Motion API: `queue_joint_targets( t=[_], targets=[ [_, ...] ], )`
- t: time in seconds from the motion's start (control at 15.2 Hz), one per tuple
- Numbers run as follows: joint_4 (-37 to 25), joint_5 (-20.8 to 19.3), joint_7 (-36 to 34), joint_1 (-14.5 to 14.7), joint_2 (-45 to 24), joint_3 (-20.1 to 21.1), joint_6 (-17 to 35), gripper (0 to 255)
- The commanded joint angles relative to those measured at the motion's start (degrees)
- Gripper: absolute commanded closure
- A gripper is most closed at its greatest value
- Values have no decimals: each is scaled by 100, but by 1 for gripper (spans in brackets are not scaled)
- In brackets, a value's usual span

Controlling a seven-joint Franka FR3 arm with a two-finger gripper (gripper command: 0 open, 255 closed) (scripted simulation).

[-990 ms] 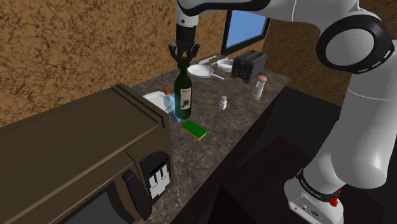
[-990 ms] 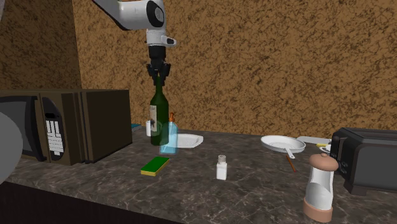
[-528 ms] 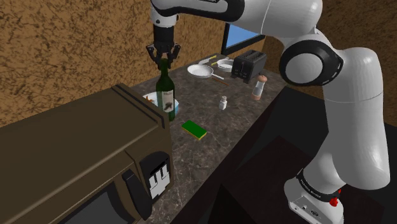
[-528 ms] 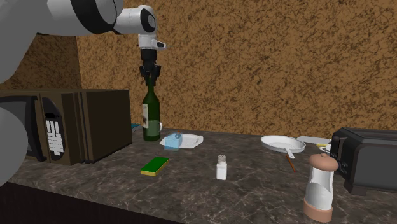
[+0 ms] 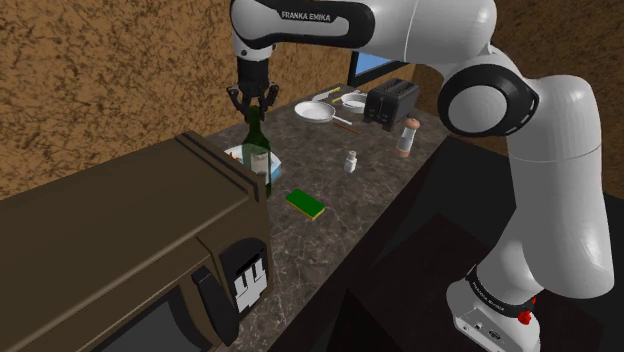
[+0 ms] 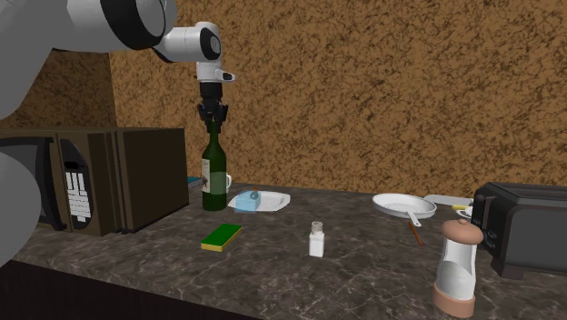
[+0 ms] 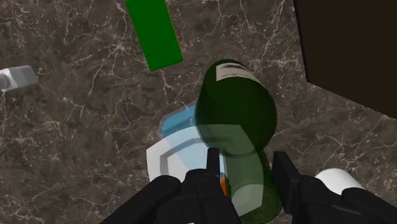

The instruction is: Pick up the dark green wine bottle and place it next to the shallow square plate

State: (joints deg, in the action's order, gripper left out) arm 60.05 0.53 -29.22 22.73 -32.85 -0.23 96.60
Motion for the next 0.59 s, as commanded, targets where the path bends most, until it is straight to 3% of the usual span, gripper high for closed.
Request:
queue_joint_targets(
  t=[0.0, 0.53],
  targets=[
    [211, 0, 1, 1, 48, 0, 170, 255],
    [859, 1, 5, 3, 131, 0, 736, 255]
  ],
)
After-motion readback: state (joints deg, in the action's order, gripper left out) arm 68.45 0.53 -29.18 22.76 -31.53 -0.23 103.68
